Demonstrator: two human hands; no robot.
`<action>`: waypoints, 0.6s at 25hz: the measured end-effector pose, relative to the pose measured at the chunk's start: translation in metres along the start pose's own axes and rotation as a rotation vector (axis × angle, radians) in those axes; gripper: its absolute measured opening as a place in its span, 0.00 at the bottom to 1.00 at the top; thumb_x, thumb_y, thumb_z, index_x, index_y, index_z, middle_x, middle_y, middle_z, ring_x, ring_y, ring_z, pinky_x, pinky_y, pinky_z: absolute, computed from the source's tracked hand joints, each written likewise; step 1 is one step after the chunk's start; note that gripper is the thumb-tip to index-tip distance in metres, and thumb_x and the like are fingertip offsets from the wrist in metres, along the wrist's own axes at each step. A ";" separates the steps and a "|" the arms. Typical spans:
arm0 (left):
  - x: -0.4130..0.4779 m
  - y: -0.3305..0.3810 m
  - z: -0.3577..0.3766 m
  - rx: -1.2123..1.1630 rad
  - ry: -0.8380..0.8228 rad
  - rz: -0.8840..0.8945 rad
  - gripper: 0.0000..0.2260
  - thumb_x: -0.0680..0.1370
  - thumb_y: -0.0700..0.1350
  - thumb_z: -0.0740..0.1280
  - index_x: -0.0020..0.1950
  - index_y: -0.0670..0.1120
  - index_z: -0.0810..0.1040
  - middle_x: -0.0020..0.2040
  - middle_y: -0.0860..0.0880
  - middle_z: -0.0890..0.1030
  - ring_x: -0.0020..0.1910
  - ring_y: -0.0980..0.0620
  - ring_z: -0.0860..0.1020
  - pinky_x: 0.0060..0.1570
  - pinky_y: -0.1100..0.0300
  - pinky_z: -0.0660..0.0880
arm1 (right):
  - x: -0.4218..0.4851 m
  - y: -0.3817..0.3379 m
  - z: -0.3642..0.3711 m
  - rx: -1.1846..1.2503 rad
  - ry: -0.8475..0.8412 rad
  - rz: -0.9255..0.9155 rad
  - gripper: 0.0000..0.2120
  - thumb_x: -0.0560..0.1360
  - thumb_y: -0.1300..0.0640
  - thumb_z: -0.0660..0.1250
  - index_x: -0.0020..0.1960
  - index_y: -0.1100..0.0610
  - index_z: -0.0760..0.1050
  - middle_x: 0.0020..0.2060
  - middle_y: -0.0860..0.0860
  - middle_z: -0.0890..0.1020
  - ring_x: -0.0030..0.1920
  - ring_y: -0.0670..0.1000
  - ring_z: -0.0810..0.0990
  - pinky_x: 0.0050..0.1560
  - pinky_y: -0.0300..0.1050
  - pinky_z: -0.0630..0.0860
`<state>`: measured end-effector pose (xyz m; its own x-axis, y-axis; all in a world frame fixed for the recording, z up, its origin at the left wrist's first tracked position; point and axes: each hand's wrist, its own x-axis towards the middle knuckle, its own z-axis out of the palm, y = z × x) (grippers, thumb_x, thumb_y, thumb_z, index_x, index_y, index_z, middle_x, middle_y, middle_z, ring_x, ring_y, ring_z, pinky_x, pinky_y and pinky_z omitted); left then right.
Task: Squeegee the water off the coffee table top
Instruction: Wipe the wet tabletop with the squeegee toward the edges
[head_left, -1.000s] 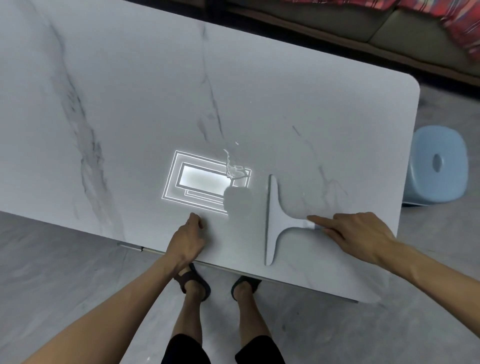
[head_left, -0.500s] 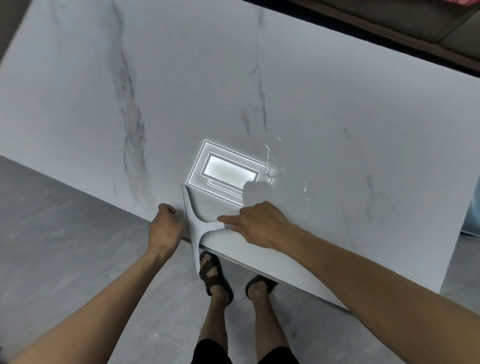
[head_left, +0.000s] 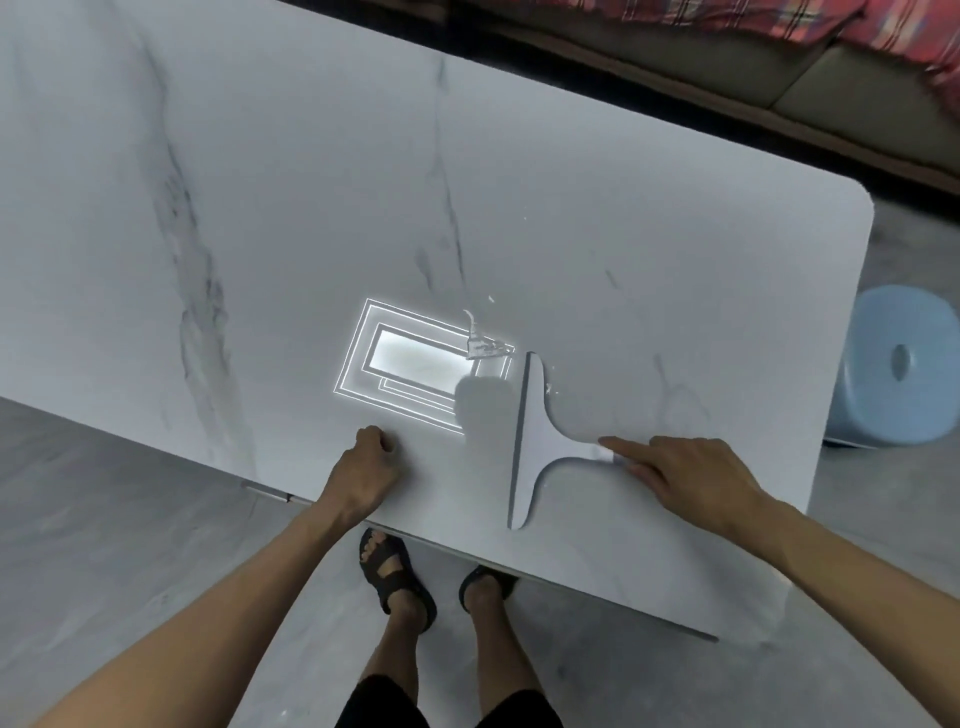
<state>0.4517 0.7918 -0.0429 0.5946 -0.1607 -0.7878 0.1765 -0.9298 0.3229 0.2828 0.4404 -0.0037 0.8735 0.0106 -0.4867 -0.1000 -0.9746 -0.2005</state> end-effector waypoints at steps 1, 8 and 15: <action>0.001 0.009 0.000 0.016 -0.013 0.018 0.08 0.76 0.41 0.61 0.54 0.44 0.67 0.40 0.48 0.75 0.37 0.48 0.73 0.35 0.55 0.69 | -0.011 0.012 -0.003 -0.023 0.000 0.029 0.21 0.79 0.40 0.43 0.71 0.31 0.59 0.39 0.43 0.78 0.40 0.47 0.80 0.37 0.41 0.70; 0.009 0.049 -0.018 -0.032 0.155 0.080 0.04 0.76 0.43 0.65 0.49 0.47 0.72 0.44 0.47 0.80 0.42 0.44 0.79 0.43 0.50 0.77 | -0.014 0.035 -0.050 -0.091 0.036 0.143 0.23 0.78 0.38 0.42 0.70 0.32 0.62 0.32 0.41 0.70 0.35 0.47 0.79 0.32 0.42 0.61; 0.062 0.094 -0.071 -0.078 0.330 0.072 0.09 0.80 0.50 0.61 0.49 0.45 0.74 0.47 0.48 0.79 0.48 0.43 0.78 0.45 0.55 0.72 | 0.154 0.005 -0.138 0.441 0.256 0.373 0.19 0.81 0.41 0.49 0.68 0.43 0.68 0.52 0.52 0.82 0.52 0.60 0.79 0.50 0.50 0.74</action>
<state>0.5607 0.7181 -0.0240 0.8270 -0.0974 -0.5537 0.1766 -0.8901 0.4203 0.4821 0.4063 0.0375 0.8226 -0.4194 -0.3839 -0.5594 -0.7178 -0.4145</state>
